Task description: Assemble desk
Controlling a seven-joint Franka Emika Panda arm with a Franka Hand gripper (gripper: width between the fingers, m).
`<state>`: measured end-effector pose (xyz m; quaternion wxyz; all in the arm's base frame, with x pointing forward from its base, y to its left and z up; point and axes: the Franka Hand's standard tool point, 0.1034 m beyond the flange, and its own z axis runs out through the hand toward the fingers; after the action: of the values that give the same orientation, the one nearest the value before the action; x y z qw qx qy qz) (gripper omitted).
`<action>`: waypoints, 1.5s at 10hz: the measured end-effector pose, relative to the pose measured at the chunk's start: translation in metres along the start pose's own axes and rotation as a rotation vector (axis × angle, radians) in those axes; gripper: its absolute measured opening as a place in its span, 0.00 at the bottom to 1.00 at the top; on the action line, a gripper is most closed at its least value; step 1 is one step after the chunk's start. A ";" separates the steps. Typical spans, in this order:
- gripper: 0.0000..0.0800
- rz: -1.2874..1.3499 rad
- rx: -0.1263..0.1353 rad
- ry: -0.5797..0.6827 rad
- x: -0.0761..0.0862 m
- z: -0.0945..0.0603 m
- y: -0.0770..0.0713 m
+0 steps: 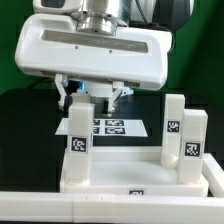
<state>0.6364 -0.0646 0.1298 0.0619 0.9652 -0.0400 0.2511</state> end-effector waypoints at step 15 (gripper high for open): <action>0.81 0.015 0.101 -0.428 0.000 -0.004 0.009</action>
Offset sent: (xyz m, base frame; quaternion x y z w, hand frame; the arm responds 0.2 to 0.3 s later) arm -0.0034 -0.0137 0.0015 -0.0086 -0.0076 -0.0230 0.9997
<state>0.6333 -0.0733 0.1337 0.0018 0.9980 -0.0466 0.0428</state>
